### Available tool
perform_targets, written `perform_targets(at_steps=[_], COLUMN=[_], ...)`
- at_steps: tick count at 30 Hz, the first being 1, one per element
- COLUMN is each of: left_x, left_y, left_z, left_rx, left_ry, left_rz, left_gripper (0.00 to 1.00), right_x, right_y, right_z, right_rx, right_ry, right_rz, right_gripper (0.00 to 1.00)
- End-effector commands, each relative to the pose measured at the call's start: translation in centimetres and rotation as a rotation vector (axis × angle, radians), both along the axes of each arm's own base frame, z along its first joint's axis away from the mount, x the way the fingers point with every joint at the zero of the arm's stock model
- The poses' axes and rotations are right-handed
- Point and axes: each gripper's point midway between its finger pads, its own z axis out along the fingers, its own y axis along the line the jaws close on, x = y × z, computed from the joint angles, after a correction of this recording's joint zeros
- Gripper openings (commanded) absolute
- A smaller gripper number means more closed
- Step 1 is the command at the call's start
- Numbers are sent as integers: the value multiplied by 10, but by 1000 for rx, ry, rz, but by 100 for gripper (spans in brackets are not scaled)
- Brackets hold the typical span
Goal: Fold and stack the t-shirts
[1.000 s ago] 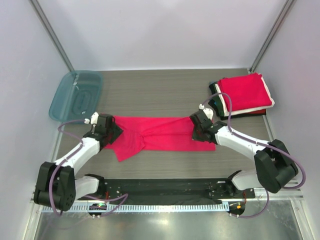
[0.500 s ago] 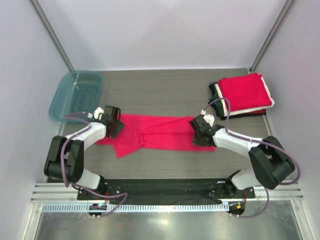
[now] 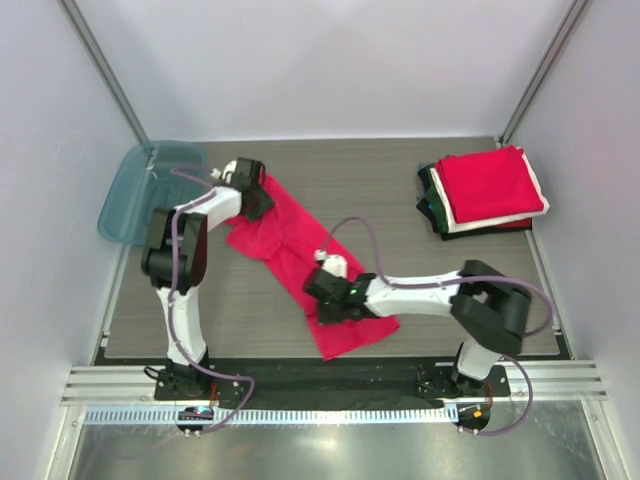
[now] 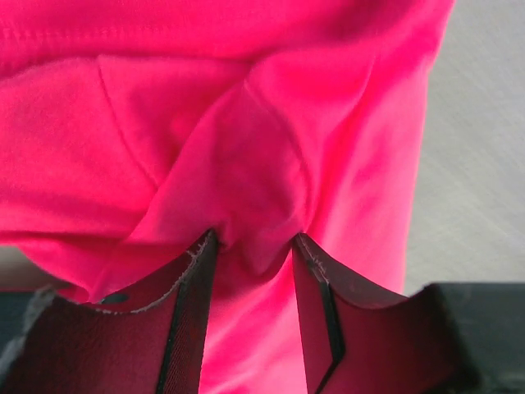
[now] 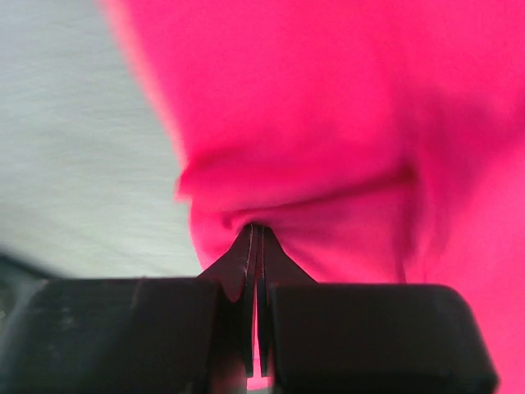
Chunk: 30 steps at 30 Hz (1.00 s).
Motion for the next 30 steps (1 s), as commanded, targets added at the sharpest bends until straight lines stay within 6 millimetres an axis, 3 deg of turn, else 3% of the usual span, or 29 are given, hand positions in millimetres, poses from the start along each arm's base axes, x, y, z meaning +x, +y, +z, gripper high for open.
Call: perform_targets(at_steps=[1, 3, 4, 6, 7, 9, 10, 11, 12, 13, 15, 16, 17, 18, 19, 20, 21, 22, 23, 24, 26, 27, 29, 30], left_x=[28, 48, 69, 87, 101, 116, 129, 134, 138, 146, 152, 151, 150, 150, 139, 133, 128, 113, 105, 91, 74, 55, 36, 18], left_y=[-51, -76, -86, -102, -113, -119, -122, -122, -127, -128, -128, -125, -123, -124, -122, -122, -125, -120, -119, -114, -111, -107, -103, -100], left_z=[-17, -23, -27, -28, -25, -16, 1, 1, 9, 24, 45, 50, 59, 94, 86, 94, 145, 126, 137, 151, 164, 174, 177, 161], left_rx=[9, 25, 35, 22, -8, 7, 11, 30, 13, -7, -21, -30, -37, -42, -47, -52, -69, -68, -70, -70, -82, -92, -107, -108], left_ry=[38, 21, -9, -57, -85, -129, -181, -198, -218, -255, -304, -310, -322, -390, -370, -388, -499, -460, -487, -513, -525, -528, -526, -484], left_rz=[-188, -256, -276, -318, -345, -393, -408, -430, -457, -472, -490, -495, -503, -520, -535, -551, -568, -573, -579, -581, -585, -591, -579, -577], left_gripper=[44, 45, 45, 45, 45, 48, 50, 52, 52, 53, 54, 55, 58, 59, 62, 69, 75, 83, 91, 91, 92, 92, 92, 91], right_x=[-27, -27, -19, -9, -1, 13, 27, 38, 45, 73, 95, 105, 130, 141, 148, 158, 174, 182, 190, 205, 225, 240, 260, 277], right_y=[71, 108, 126, 138, 143, 137, 126, 117, 109, 85, 60, 42, 20, 5, -7, -17, -34, -37, -43, -55, -59, -67, -62, -66], right_z=[-1, 16, 30, 51, 75, 99, 104, 126, 131, 132, 148, 143, 147, 154, 150, 150, 146, 144, 144, 131, 130, 116, 115, 122], right_rx=[92, 203, 250, 283, 323, 346, 343, 378, 392, 385, 410, 391, 376, 374, 367, 359, 364, 376, 388, 382, 415, 409, 459, 492], right_ry=[48, 25, 3, -48, -92, -154, -178, -210, -208, -219, -253, -261, -307, -339, -342, -360, -345, -337, -334, -314, -319, -293, -300, -310], right_rz=[153, 225, 230, 259, 256, 240, 217, 198, 188, 128, 82, 53, 10, -19, -34, -52, -84, -89, -104, -142, -165, -202, -197, -215], right_gripper=[1, 1, 1, 5, 12, 20, 30, 32, 32, 32, 31, 31, 32, 39, 42, 44, 47, 48, 48, 47, 47, 47, 47, 47])
